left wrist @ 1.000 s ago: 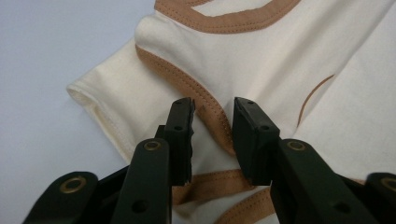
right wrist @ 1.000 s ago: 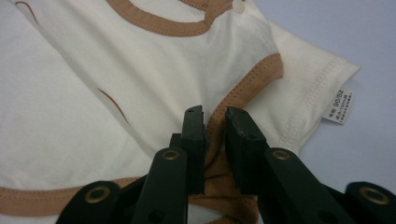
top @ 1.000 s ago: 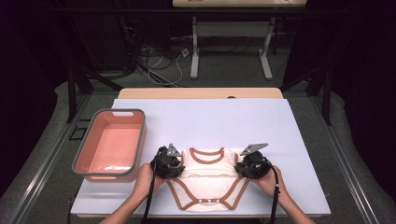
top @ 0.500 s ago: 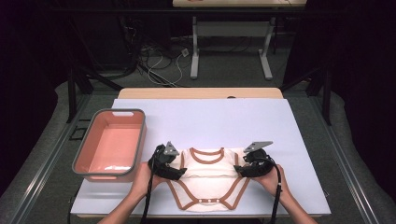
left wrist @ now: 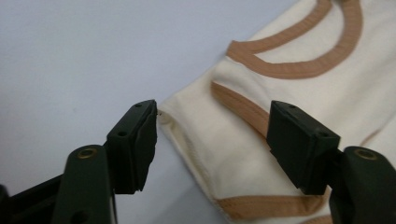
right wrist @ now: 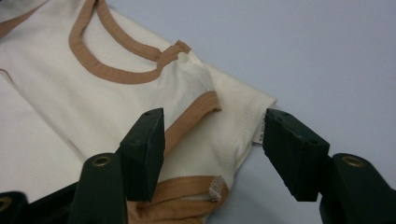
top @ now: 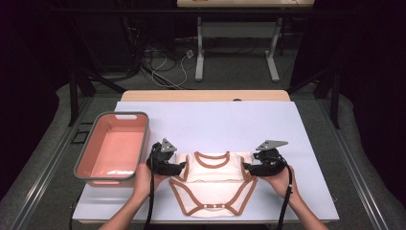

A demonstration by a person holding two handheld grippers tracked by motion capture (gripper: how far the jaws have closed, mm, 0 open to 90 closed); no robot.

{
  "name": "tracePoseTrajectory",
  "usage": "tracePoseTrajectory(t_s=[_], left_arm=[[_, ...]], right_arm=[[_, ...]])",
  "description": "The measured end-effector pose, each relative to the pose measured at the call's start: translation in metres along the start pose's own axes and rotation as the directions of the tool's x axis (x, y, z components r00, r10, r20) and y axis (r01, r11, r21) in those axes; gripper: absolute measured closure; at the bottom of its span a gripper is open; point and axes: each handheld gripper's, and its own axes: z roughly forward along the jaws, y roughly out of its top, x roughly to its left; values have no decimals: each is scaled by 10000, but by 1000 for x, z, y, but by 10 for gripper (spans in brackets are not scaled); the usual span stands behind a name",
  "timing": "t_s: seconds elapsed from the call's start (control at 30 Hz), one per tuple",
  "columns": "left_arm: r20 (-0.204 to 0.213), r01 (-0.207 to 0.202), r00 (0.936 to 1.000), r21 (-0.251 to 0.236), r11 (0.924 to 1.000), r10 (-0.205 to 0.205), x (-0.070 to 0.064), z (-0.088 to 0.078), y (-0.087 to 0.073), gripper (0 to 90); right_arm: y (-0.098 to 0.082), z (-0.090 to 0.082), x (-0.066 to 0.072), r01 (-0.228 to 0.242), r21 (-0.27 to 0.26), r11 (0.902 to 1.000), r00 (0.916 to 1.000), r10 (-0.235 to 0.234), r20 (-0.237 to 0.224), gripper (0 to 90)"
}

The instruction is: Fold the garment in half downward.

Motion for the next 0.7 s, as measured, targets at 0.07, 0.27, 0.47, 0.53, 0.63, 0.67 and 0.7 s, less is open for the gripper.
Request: tracePoseTrajectory(t_s=[0.07, 0.27, 0.47, 0.53, 0.63, 0.67, 0.7], left_arm=[[-147, 31, 9999, 86, 10000, -30, 1, 3, 0, 372], [-837, 257, 9962, 221, 9994, -238, 1, 16, 1, 397], [-862, 928, 9921, 145, 9956, -912, 9, 29, -3, 459], [-677, 1044, 9923, 66, 9945, -1037, 12, 30, -4, 469], [-377, 1135, 9929, 80, 9935, -1131, 14, 30, -5, 505], [-363, 1246, 9916, 41, 9922, -1244, 14, 30, -6, 511], [-296, 1395, 9898, -47, 9902, -1396, 14, 30, -6, 510]], right_arm=[[0, 2, -3, -65, 12, 10000, 9999, 65, 121, 410], [2, 10, -11, -469, -59, 9989, 9981, 471, 405, 463], [4, 23, -19, -725, 91, 9973, 9958, 719, 571, 490], [3, 28, -21, -810, 178, 9966, 9953, 799, 554, 495], [2, 33, -21, -767, 439, 9961, 9959, 744, 518, 531], [1, 35, -20, -787, 467, 9958, 9960, 766, 449, 553], [1, 35, -19, -703, 454, 9965, 9963, 679, 534, 593]])
